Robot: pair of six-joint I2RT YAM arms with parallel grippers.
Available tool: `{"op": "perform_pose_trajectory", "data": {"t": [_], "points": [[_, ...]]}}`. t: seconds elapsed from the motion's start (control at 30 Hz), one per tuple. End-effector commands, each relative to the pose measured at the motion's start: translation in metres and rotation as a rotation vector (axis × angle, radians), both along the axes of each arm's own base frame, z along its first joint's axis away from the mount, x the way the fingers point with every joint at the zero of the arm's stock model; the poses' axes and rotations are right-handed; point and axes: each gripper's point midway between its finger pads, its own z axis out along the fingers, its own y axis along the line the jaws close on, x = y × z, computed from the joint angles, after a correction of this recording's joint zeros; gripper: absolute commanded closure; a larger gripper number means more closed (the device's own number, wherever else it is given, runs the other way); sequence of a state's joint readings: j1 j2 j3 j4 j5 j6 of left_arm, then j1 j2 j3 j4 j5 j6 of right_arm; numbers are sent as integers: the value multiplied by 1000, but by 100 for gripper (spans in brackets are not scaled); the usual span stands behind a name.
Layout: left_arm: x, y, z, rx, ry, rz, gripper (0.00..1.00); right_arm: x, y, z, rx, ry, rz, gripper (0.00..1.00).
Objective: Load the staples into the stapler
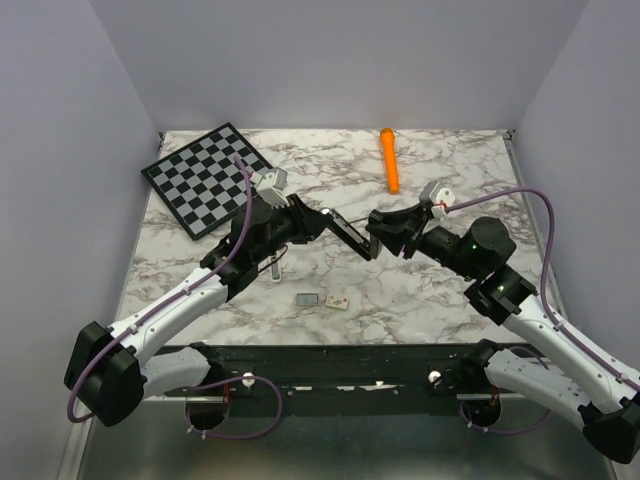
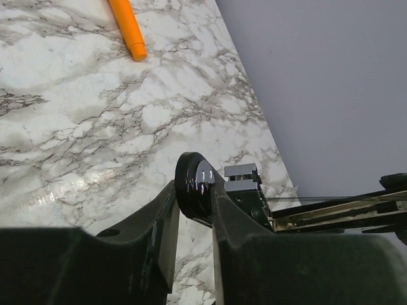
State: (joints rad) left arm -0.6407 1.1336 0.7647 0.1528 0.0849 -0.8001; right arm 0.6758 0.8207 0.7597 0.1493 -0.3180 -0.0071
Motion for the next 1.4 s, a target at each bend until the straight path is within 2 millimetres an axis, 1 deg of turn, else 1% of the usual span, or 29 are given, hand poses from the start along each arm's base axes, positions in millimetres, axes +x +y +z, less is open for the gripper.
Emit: {"op": "perform_pose_trajectory", "data": {"t": [0.0,0.03,0.07,0.13,0.17,0.2,0.3,0.33,0.37,0.43,0.5,0.57,0.6,0.63,0.7,0.73,0.77,0.8,0.83,0.87,0.93,0.97,1.0,1.03,1.1,1.13,1.3,1.33,1.37], "points": [[-12,46,-126,380,238,61,65,-70,-36,209,494,-527,102,99],[-13,46,-129,384,247,60,62,-69,-37,213,500,-537,96,99],[-14,46,-132,384,254,56,57,-69,-40,220,510,-553,86,99],[-17,46,-137,388,266,47,52,-64,-39,222,511,-557,72,99],[-18,46,-138,385,266,43,48,-61,-41,225,517,-565,59,99],[-21,46,-143,382,277,38,46,-58,-41,226,518,-566,50,99],[-27,38,-144,343,281,-8,43,-51,-41,228,524,-567,37,99],[-29,35,-142,328,275,-22,43,-47,-39,227,526,-559,37,99],[-27,30,-136,298,253,-35,42,-45,-40,229,535,-569,36,99],[-31,23,-132,266,240,-74,41,-37,-34,225,533,-546,46,99],[-30,20,-125,245,209,-88,39,-35,-33,226,543,-544,56,99],[-29,17,-111,220,154,-105,36,-30,-31,226,546,-541,57,99],[-30,17,-108,215,133,-110,34,-28,-31,225,542,-538,56,99],[-30,18,-94,195,84,-108,32,-26,-30,224,539,-533,56,99],[-29,19,-73,176,-21,-114,25,-20,-27,218,528,-511,64,99],[-32,22,-55,158,-93,-116,23,-19,-27,217,525,-505,69,99],[-33,22,-41,144,-155,-125,19,-18,-25,213,518,-495,76,99],[-33,25,-30,167,-230,-135,17,-18,-24,210,516,-483,85,99],[-38,28,-10,155,-309,-141,15,-17,-22,207,512,-475,90,99],[-39,29,3,151,-369,-147,11,-18,-19,203,501,-467,107,99],[-51,27,28,163,-516,-210,5,-19,-16,198,487,-453,128,99],[-54,25,35,172,-565,-237,3,-19,-13,195,478,-440,144,99],[-63,18,46,163,-617,-306,2,-20,-11,191,469,-433,154,99],[-65,16,48,192,-664,-337,2,-21,-10,188,466,-422,166,99],[-70,10,56,193,-715,-395,2,-22,-5,180,443,-397,195,99],[-74,3,60,195,-749,-448,2,-24,-3,176,436,-386,207,99],[-84,-16,76,170,-823,-605,3,-28,5,156,383,-320,262,99],[-82,-21,80,162,-827,-630,4,-30,5,154,379,-312,269,99],[-89,-25,83,142,-837,-679,5,-29,6,149,370,-295,272,99]]}}
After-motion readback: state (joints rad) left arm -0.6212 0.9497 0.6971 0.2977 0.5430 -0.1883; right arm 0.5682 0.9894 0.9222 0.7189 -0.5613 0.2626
